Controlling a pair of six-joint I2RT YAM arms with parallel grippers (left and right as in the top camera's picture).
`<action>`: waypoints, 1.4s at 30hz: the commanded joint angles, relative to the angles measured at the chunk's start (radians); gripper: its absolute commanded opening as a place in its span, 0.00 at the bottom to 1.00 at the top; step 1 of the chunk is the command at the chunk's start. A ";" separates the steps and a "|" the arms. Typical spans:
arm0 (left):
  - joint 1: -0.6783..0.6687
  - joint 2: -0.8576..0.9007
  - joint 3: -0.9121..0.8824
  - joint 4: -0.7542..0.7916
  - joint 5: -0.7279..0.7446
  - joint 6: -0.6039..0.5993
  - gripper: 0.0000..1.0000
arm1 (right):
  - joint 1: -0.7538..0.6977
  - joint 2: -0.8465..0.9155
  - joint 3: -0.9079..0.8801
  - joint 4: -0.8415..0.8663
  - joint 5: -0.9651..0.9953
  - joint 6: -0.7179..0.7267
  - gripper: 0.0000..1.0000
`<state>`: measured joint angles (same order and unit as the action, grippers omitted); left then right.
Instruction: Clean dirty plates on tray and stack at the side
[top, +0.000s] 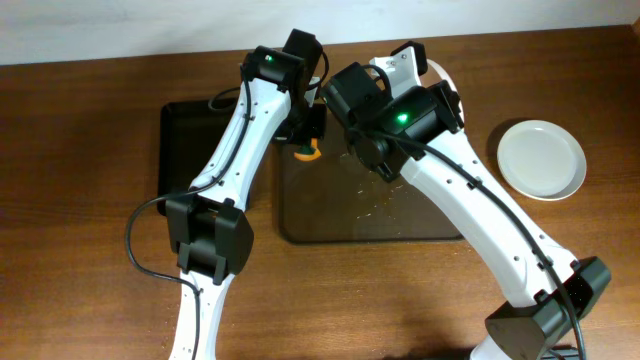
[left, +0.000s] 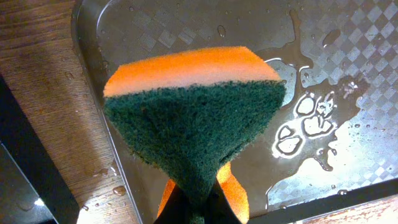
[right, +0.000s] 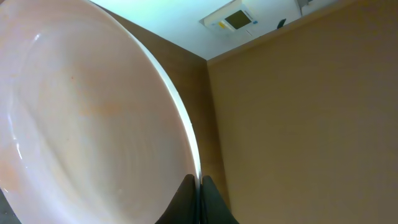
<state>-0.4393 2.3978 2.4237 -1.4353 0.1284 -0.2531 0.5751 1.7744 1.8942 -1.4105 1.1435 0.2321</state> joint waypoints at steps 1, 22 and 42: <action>-0.002 -0.008 -0.001 0.003 0.017 0.016 0.00 | -0.027 -0.014 0.019 0.024 -0.080 0.012 0.04; -0.050 0.033 -0.002 0.022 0.014 0.016 0.00 | -1.319 0.002 -0.523 0.573 -1.271 0.248 0.42; 0.335 0.041 0.039 -0.021 -0.241 0.024 0.00 | -0.343 0.002 -0.609 0.625 -1.341 0.142 0.98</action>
<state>-0.1753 2.4294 2.5187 -1.4872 -0.0811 -0.2451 0.1917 1.7859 1.3231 -0.8185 -0.2180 0.3809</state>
